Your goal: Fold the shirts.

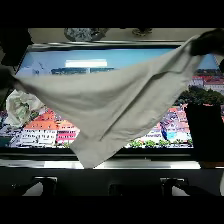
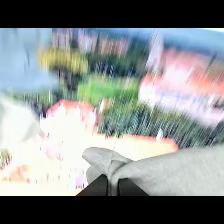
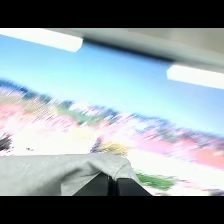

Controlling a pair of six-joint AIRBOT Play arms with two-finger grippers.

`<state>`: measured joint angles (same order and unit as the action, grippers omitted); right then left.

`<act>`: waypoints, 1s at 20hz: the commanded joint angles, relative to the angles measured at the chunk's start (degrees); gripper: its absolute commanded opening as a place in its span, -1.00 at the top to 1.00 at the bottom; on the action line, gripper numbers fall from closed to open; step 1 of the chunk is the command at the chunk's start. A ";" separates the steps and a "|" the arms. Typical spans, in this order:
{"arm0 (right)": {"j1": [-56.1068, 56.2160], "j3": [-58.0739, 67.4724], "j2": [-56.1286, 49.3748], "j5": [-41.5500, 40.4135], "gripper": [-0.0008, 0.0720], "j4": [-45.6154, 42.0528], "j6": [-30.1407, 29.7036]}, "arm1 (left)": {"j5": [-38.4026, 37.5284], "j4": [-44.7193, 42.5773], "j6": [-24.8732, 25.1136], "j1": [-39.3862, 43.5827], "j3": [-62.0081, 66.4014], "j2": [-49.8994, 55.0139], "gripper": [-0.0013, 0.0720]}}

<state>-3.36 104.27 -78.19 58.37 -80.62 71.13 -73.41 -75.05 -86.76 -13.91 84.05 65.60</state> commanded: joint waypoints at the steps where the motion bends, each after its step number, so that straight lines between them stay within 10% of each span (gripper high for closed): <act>1: -0.02 0.11 -16.59 -4.70 0.87 16.68 -0.35 | 2.21 0.02 1.46 0.07 -12.63 10.54 0.86; 6: 0.02 0.11 -27.32 -1.97 0.85 24.41 -0.28 | 5.66 4.50 1.55 0.07 -11.76 23.67 0.86; 7: 0.02 0.11 -28.09 0.52 0.52 24.24 -1.20 | 5.79 5.03 2.49 0.07 -11.76 24.59 0.86; 9: -0.31 0.13 -27.54 6.91 -0.93 24.37 -7.32 | 5.68 5.03 5.75 0.04 -11.76 24.70 0.86; 15: 0.61 -4.50 -18.05 41.31 -0.81 16.96 -16.72 | 3.26 5.01 9.01 -0.28 -11.65 23.43 0.86; 20: 7.58 -47.82 2.14 19.30 -0.93 22.49 -11.76 | 0.74 5.03 9.86 -0.28 -11.65 23.43 0.86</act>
<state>0.99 77.30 -85.34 86.11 -61.17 56.82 -71.22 -70.11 -77.76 -14.17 72.42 89.01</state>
